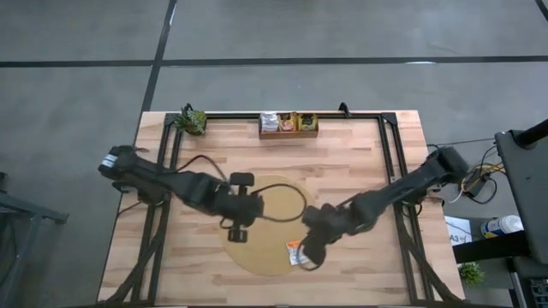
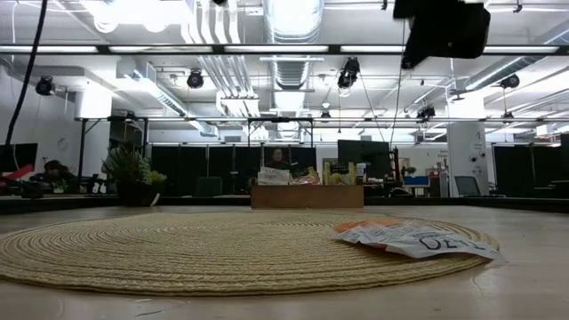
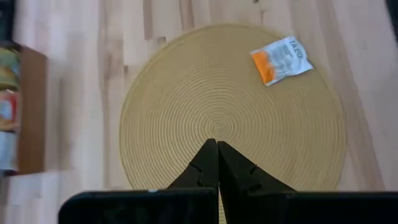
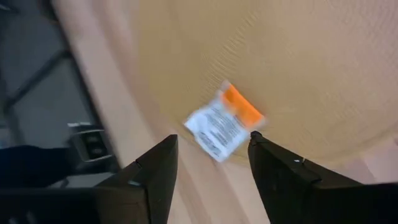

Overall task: Pick & Place Tea
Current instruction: Put the orange tea bag into the left section of the wooden organizer

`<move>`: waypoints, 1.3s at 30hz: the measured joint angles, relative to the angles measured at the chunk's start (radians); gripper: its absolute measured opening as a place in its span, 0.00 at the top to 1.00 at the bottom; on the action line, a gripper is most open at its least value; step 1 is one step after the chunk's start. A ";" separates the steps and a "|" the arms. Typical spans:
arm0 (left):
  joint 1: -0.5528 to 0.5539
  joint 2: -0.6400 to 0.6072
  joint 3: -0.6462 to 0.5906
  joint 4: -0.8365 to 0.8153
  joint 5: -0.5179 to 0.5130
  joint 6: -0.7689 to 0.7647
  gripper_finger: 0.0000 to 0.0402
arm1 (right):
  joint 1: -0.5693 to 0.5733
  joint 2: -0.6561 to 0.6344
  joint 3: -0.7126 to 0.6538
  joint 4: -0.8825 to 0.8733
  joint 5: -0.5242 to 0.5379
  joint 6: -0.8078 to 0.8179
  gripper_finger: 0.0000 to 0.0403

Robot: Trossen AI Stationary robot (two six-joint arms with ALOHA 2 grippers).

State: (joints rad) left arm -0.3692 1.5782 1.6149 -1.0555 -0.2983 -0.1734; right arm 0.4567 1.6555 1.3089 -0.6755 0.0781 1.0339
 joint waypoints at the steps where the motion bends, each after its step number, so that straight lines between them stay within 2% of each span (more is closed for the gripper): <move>1: -0.016 -0.014 -0.002 -0.004 -0.015 0.001 1.00 | 0.004 0.039 0.042 -0.052 0.000 0.016 0.51; 7: -0.088 -0.137 -0.070 -0.001 -0.045 -0.004 1.00 | 0.022 0.239 0.280 -0.343 -0.054 0.201 0.43; 14: -0.109 -0.310 -0.254 0.092 -0.068 -0.048 1.00 | 0.035 0.391 0.438 -0.375 -0.079 0.331 0.32; 23: -0.109 -0.491 -0.423 0.183 -0.059 -0.110 1.00 | 0.036 0.488 0.445 -0.376 -0.103 0.408 0.27; 29: -0.109 -0.549 -0.447 0.184 -0.059 -0.115 1.00 | 0.034 0.538 0.443 -0.367 -0.107 0.475 0.27; 39: -0.109 -0.569 -0.447 0.183 -0.059 -0.108 1.00 | 0.034 0.592 0.442 -0.346 -0.108 0.551 0.30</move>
State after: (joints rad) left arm -0.4782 1.0088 1.1679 -0.8721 -0.3573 -0.2817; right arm 0.4904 2.2474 1.7512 -1.0220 -0.0302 1.5845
